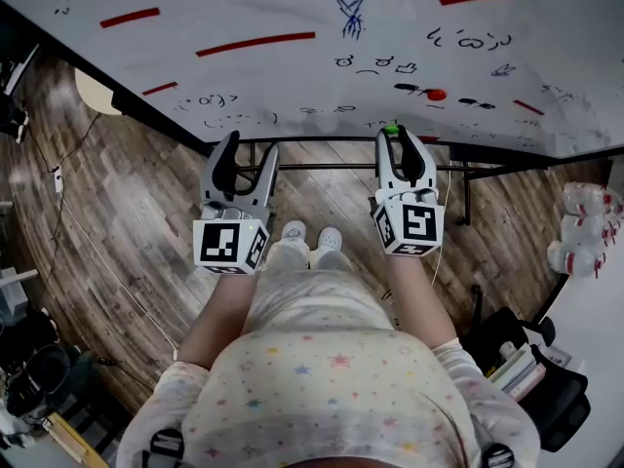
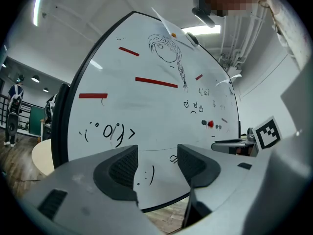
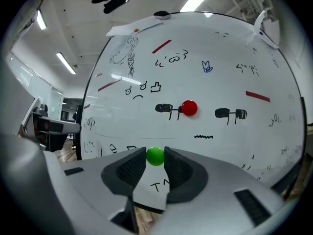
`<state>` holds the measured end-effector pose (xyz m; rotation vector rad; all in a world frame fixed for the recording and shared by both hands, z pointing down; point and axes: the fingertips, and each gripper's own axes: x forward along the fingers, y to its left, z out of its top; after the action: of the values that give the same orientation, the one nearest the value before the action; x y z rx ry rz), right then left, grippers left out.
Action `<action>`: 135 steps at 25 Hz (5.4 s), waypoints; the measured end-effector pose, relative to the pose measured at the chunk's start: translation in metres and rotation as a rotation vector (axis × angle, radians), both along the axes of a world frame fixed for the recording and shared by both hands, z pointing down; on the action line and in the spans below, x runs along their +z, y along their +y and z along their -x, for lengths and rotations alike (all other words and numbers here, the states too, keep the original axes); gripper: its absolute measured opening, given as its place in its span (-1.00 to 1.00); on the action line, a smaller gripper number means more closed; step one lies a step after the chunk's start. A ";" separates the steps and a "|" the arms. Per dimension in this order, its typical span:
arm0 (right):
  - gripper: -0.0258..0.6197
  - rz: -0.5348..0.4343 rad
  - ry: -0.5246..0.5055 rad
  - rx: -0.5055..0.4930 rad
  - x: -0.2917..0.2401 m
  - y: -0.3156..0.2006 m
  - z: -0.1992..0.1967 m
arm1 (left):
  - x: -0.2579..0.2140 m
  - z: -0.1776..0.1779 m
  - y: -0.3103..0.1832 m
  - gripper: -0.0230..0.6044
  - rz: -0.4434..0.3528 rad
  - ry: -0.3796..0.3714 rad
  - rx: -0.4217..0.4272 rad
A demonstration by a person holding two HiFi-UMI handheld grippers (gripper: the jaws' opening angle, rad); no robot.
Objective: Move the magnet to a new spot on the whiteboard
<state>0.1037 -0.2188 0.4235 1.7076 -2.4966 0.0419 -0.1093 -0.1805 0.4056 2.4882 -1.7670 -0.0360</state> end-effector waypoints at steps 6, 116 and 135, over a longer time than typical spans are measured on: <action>-0.56 0.016 0.005 -0.005 0.015 -0.004 0.001 | 0.008 -0.004 -0.002 -0.19 0.007 0.015 0.014; -0.68 -0.021 0.093 0.040 0.017 0.000 0.000 | -0.022 -0.011 0.001 -0.21 -0.044 0.007 0.092; -0.92 -0.083 0.001 0.060 -0.040 0.008 -0.013 | -0.044 -0.032 -0.005 -0.77 -0.084 0.033 0.186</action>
<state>0.1172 -0.2113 0.3830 1.8136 -2.4790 -0.0571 -0.0777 -0.1860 0.3618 2.6836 -1.5451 -0.1397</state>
